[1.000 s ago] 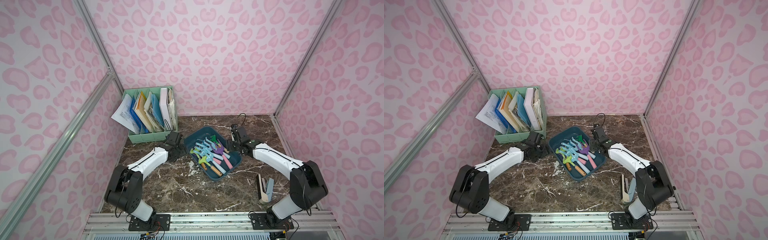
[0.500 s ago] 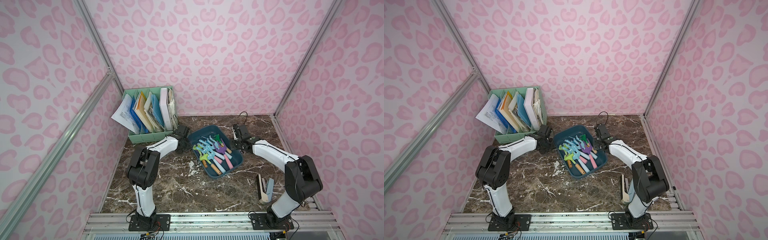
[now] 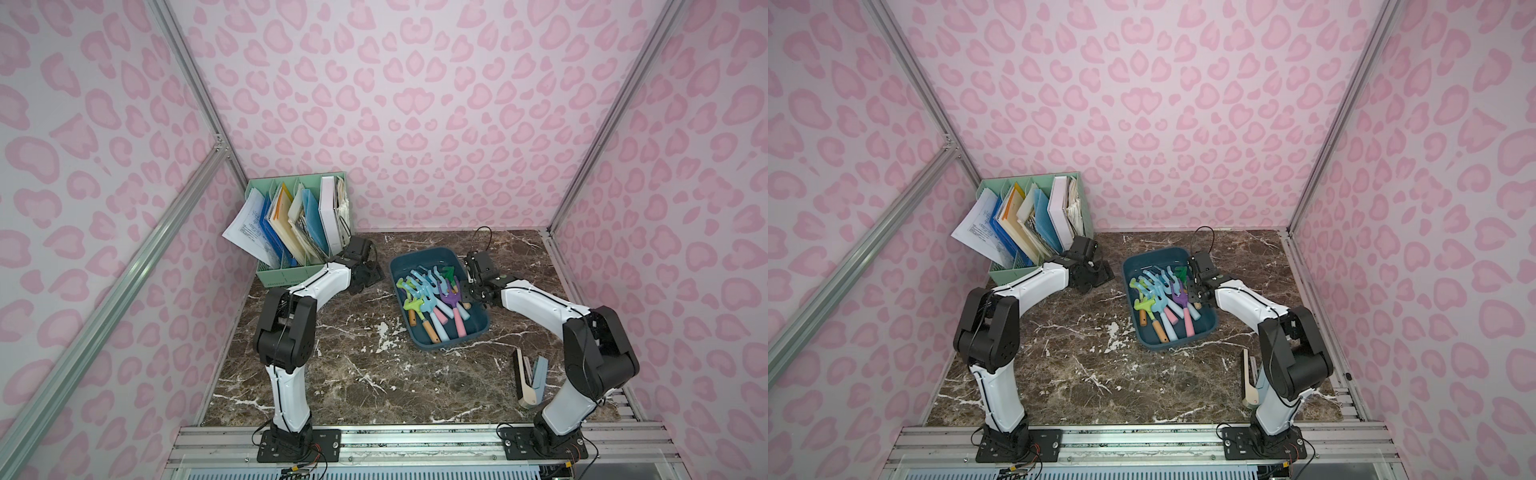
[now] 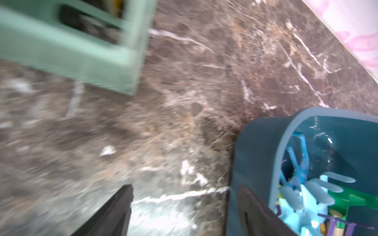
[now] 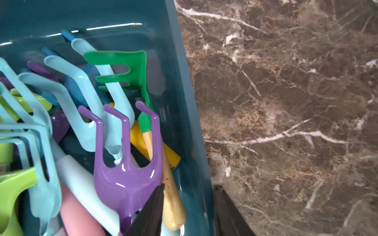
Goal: Take the hand rake out of the storage box
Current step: Move the storage box to the center of the board.
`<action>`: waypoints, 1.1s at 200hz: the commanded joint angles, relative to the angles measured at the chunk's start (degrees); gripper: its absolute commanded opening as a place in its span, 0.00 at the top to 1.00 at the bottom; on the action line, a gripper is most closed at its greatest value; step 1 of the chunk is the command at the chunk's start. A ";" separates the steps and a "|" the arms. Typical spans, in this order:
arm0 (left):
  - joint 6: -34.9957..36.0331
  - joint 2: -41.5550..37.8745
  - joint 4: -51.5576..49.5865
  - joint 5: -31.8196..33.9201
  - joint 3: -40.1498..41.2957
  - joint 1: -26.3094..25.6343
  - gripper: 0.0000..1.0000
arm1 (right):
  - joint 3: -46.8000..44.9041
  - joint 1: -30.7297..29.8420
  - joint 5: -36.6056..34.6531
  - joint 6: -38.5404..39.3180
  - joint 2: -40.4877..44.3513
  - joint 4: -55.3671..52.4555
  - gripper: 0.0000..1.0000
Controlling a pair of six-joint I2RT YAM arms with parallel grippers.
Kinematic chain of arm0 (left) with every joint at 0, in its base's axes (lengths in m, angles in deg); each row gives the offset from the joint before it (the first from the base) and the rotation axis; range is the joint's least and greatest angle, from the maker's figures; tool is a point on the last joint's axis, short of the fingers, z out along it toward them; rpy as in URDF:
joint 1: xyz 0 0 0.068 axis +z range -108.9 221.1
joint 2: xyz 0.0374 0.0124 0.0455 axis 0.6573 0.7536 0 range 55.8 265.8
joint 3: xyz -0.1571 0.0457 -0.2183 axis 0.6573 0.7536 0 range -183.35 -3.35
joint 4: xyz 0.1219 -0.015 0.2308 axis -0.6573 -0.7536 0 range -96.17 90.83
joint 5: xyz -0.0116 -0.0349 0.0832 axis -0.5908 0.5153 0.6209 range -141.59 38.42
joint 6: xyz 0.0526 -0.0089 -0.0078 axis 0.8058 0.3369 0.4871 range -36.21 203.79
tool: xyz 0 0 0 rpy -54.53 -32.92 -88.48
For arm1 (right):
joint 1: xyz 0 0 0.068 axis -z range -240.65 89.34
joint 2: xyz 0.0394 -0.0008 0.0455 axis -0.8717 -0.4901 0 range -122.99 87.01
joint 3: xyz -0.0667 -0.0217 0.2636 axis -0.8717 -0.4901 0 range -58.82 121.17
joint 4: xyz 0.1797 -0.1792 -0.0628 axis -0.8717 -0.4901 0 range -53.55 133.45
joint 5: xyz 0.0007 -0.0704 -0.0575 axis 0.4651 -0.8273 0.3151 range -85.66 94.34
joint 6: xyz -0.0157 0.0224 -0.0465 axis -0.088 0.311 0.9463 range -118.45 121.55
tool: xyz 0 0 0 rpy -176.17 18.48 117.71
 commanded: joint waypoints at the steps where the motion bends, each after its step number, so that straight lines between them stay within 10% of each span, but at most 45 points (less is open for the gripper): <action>1: 1.27 -5.77 0.44 0.75 3.78 -0.03 0.16 | -1.68 0.16 -0.61 -2.25 1.04 0.36 0.58; 103: 3.79 -27.55 1.79 -0.13 18.46 4.55 0.09 | -3.20 -0.92 8.74 -9.15 -1.08 2.93 0.86; 220: 8.09 -26.92 0.81 -1.54 17.00 4.06 0.09 | 20.81 -2.01 6.95 -7.83 -17.69 0.55 0.87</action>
